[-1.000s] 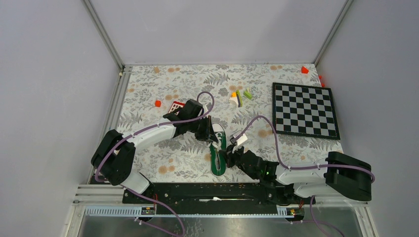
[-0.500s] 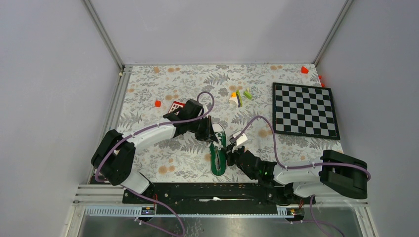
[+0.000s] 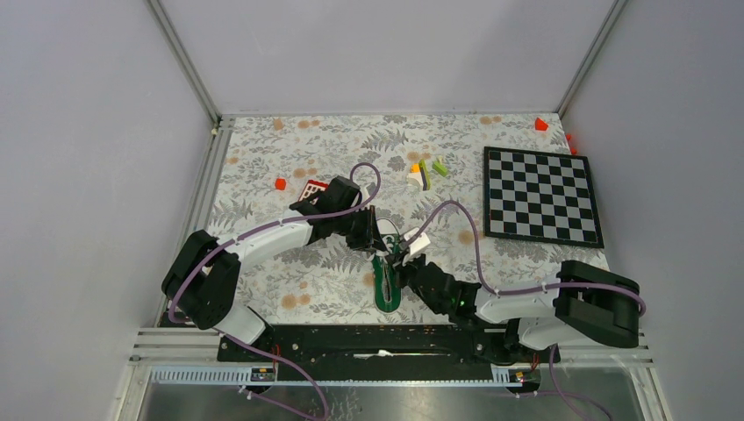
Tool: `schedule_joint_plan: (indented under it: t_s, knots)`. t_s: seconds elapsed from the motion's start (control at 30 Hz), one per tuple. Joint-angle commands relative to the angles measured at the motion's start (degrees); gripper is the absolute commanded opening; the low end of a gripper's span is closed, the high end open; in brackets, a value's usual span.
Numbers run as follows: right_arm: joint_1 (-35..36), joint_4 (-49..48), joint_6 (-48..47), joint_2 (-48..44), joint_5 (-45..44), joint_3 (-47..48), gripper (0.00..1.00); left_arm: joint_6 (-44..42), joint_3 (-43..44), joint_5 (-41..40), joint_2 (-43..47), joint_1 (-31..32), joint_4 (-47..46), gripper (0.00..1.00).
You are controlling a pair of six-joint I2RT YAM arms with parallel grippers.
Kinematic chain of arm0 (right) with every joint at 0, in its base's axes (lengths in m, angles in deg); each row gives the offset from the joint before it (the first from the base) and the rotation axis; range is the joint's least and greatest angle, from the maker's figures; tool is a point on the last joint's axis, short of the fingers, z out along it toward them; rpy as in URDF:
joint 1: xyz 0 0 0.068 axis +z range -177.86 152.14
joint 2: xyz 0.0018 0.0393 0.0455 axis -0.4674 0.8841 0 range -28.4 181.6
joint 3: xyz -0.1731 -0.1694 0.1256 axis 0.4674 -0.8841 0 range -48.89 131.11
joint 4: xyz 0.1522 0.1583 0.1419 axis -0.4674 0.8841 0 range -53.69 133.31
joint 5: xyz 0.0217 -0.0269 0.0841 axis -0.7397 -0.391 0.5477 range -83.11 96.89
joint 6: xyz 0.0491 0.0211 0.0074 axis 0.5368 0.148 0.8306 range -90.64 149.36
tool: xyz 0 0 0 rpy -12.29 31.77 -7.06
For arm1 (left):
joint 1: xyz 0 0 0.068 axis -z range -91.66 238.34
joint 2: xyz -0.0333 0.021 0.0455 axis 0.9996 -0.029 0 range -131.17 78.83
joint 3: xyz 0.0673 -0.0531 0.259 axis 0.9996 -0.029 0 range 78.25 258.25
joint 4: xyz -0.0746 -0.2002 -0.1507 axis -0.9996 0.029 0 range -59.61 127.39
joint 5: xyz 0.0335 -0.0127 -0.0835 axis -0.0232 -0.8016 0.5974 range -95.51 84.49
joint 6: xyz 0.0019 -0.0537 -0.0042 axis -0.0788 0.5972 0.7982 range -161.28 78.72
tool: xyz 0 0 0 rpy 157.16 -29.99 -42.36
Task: Tie the shoes
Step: Cross the shoelace with the shoelace.
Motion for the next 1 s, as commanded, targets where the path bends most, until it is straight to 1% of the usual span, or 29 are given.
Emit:
schedule_joint_plan:
  t_s: [0.0, 0.4, 0.63, 0.73, 0.77, 0.83, 0.9, 0.97]
  knots:
    - [-0.74, -4.7, -1.64, 2.6, -0.11, 3.1, 0.0, -0.54, 1.46, 1.57, 1.02, 0.08, -1.18, 0.0]
    - [-4.92, -8.43, 1.96, 7.8, 2.39, 1.4, 0.0, -0.72, 1.32, 1.81, 1.17, 0.09, -1.07, 0.0]
    - [-5.29, -4.13, 1.98, 8.96, -1.09, 4.73, 0.0, -1.06, 0.87, 2.3, 1.09, 0.29, -1.3, 0.0]
    - [-5.28, -2.16, 2.19, 9.18, -0.58, 6.51, 0.0, -1.32, 0.48, 2.7, 0.91, 0.42, -1.32, 0.0]
    - [-5.29, -1.73, 2.68, 9.12, 0.18, 6.68, 0.02, -1.33, 0.37, 2.7, 0.89, 0.4, -1.32, 0.0]
    - [-5.25, -1.9, 4.1, 8.44, 1.44, 5.9, 0.19, -1.42, 0.17, 2.77, 0.88, 0.42, -1.31, 0.0]
    - [-5.3, -2.37, 5.9, 6.64, 2.08, 4.14, 0.32, -1.42, 0.06, 2.52, 1.04, 0.43, -1.37, 0.0]
    - [-5.27, -2.39, 6.98, 4.22, 2.73, 2.31, 0.38, -1.42, -0.03, 2.27, 1.14, 0.37, -1.47, 0.0]
